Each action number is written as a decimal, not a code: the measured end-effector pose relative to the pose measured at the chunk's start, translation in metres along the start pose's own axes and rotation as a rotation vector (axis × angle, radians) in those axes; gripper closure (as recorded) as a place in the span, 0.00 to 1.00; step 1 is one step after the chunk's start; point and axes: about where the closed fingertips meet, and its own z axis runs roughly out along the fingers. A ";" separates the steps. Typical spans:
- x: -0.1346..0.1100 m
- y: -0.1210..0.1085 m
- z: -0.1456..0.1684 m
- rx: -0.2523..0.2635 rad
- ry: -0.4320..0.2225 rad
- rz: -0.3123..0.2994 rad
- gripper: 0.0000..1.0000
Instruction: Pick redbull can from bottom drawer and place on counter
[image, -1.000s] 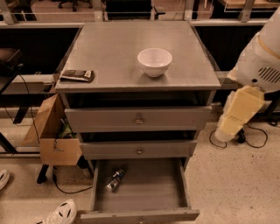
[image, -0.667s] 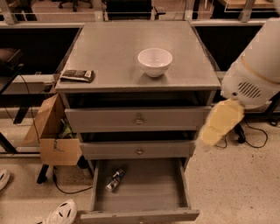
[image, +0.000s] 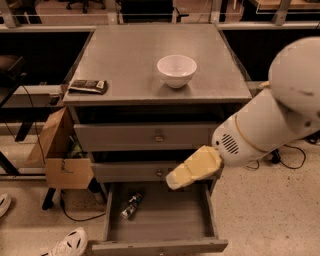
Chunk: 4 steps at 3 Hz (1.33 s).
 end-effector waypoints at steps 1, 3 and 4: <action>-0.013 -0.005 0.006 0.011 -0.064 0.094 0.00; -0.025 0.006 0.015 0.029 -0.087 0.148 0.00; -0.047 0.023 0.078 0.066 -0.086 0.167 0.00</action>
Offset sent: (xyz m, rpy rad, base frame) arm 0.0119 0.0060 -0.0045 0.0400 -0.0065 -0.1028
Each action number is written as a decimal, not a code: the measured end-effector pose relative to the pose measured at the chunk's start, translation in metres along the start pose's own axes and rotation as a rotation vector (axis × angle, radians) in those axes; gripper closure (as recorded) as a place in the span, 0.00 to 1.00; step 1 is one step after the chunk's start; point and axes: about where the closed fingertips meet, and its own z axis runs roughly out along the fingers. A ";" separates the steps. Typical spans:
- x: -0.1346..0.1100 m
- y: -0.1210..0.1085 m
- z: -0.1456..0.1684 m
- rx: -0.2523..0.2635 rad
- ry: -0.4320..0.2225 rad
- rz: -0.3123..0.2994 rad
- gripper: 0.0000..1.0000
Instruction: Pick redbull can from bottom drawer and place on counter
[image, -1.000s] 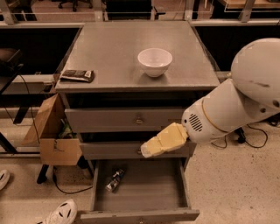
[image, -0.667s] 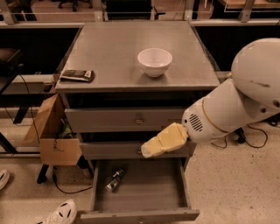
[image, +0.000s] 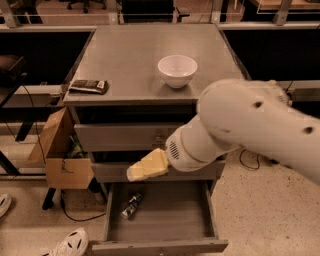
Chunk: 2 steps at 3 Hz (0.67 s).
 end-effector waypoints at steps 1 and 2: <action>-0.007 0.016 0.084 0.035 0.012 -0.045 0.00; -0.033 0.038 0.099 0.047 -0.052 -0.096 0.00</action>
Offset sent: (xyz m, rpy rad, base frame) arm 0.0130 0.0375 -0.0497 -0.0346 -0.0095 0.0183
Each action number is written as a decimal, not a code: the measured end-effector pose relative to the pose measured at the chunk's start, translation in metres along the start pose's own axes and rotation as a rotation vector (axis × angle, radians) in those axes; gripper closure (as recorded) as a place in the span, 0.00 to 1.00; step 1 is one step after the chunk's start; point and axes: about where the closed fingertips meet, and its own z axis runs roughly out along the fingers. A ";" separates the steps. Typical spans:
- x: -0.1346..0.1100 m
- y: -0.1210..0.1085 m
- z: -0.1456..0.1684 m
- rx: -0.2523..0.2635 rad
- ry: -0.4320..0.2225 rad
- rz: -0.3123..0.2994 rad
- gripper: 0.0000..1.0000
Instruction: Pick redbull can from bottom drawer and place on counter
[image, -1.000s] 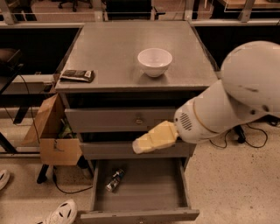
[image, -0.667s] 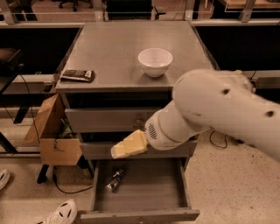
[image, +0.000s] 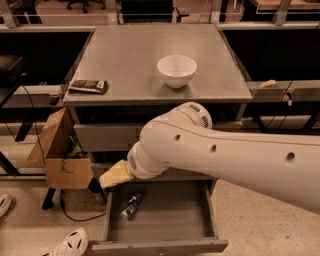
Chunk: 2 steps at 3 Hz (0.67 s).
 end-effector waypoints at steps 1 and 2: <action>0.000 0.000 0.000 0.000 0.000 0.000 0.00; 0.000 0.003 0.004 0.005 -0.023 -0.028 0.00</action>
Offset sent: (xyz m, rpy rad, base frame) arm -0.0001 0.0087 -0.0085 -0.0020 -0.0790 0.0438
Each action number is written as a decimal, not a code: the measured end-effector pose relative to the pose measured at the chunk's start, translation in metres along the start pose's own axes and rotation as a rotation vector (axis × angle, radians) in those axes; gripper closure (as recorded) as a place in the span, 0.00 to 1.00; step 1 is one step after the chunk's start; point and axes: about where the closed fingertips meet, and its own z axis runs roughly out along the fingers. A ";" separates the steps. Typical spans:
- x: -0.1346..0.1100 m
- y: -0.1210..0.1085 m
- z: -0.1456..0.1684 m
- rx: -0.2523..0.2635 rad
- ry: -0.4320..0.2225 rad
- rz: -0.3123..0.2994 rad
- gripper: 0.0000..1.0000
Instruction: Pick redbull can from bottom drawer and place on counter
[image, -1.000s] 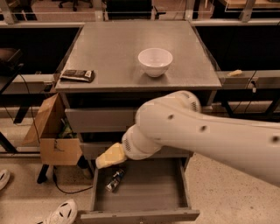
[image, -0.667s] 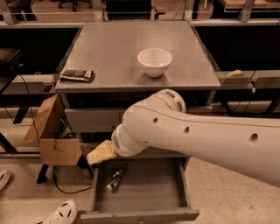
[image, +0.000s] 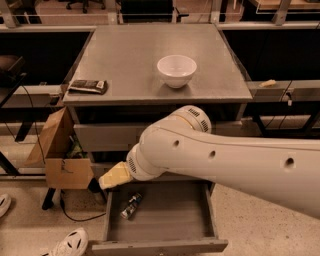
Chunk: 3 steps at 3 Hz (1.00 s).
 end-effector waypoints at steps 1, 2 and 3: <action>0.011 0.002 0.042 0.019 0.023 -0.044 0.00; 0.037 -0.006 0.113 0.060 0.124 -0.077 0.00; 0.066 -0.022 0.186 0.127 0.240 -0.105 0.00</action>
Offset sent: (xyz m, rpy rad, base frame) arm 0.0523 0.0628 -0.2268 -0.2299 0.1337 -0.3417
